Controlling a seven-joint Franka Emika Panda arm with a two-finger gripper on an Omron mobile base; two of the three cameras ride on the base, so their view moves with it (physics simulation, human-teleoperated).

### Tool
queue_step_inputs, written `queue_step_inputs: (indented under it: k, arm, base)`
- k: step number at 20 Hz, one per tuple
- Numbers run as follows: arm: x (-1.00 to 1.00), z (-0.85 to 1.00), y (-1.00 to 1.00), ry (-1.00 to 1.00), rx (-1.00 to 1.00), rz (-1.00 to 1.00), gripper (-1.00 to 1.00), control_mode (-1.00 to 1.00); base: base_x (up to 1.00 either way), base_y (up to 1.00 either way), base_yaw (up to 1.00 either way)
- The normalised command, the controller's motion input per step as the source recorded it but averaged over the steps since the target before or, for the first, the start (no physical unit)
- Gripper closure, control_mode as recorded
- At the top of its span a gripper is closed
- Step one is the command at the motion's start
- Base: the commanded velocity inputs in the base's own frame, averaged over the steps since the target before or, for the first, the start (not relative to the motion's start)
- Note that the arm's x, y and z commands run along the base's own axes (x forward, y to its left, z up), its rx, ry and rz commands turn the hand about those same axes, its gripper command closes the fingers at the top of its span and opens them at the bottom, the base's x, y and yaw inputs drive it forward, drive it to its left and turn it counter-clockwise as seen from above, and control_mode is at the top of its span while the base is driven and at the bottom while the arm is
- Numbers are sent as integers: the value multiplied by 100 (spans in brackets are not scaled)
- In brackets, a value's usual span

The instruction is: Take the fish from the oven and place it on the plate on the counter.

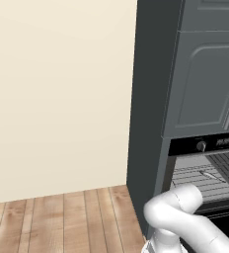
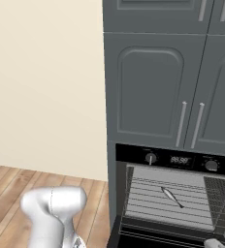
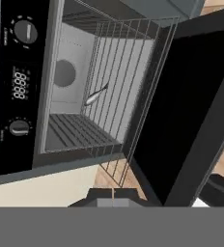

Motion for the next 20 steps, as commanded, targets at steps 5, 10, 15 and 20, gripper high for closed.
queue_step_inputs:
  k: [5, 10, 15, 20]
  arm:
    - [-11, 95, 13, 0, -25, 0, 100, -100]
    - [-7, 45, 30, 0, -23, 0, 100, -100]
    - [72, -25, 65, 0, -34, -2, 100, -100]
    - [100, -66, 70, 0, -30, -10, 100, -100]
  base:
    - [0, 0, 0]
    - [0, 0, 0]
    - [0, 0, 0]
    - [0, 0, 0]
